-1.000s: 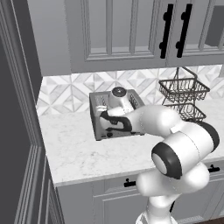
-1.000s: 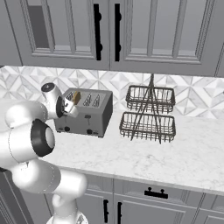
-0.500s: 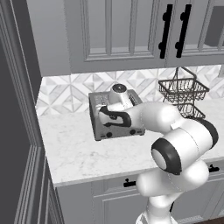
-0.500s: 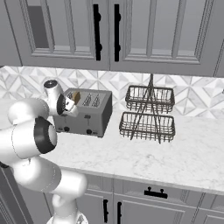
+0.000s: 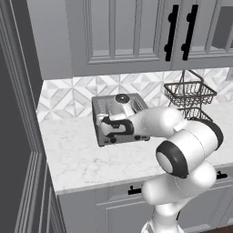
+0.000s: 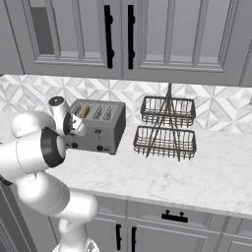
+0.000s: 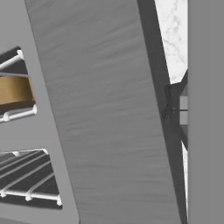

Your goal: Start the toaster. Once the lever pops up, take the bread to the plate on the dining counter.

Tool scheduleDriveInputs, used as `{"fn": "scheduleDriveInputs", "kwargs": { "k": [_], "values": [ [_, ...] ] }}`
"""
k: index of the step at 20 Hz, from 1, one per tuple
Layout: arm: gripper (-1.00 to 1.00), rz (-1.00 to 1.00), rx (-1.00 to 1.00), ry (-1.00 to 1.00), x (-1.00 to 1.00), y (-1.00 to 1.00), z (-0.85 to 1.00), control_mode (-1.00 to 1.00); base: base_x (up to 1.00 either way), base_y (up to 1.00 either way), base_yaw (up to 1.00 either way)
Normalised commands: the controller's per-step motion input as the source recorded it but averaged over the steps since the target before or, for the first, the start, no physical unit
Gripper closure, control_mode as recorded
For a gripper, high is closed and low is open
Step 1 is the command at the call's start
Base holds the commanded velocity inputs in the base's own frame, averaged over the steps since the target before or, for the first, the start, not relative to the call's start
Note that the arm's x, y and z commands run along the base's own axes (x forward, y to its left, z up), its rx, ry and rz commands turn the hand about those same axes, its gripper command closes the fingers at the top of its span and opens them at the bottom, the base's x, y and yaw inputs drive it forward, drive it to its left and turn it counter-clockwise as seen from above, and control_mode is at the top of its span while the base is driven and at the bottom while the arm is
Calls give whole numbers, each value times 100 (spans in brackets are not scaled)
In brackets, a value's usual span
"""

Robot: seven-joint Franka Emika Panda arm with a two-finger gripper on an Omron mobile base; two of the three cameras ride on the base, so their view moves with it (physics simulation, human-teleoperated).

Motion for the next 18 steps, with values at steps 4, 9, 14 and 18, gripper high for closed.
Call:
{"fn": "scheduleDriveInputs", "kwargs": {
  "k": [4, 9, 14, 18],
  "values": [
    [100, 1, 0, 0, -1, 44, -100, -100, 0, 0, 0],
    [100, 0, 0, 5, -15, 10, -100, -100, 0, 0, 0],
    [100, 0, 0, 19, -54, 2, -98, -100, 0, 0, 0],
    [100, 0, 0, 14, -35, 11, -94, -100, 0, 0, 0]
  ]
}}
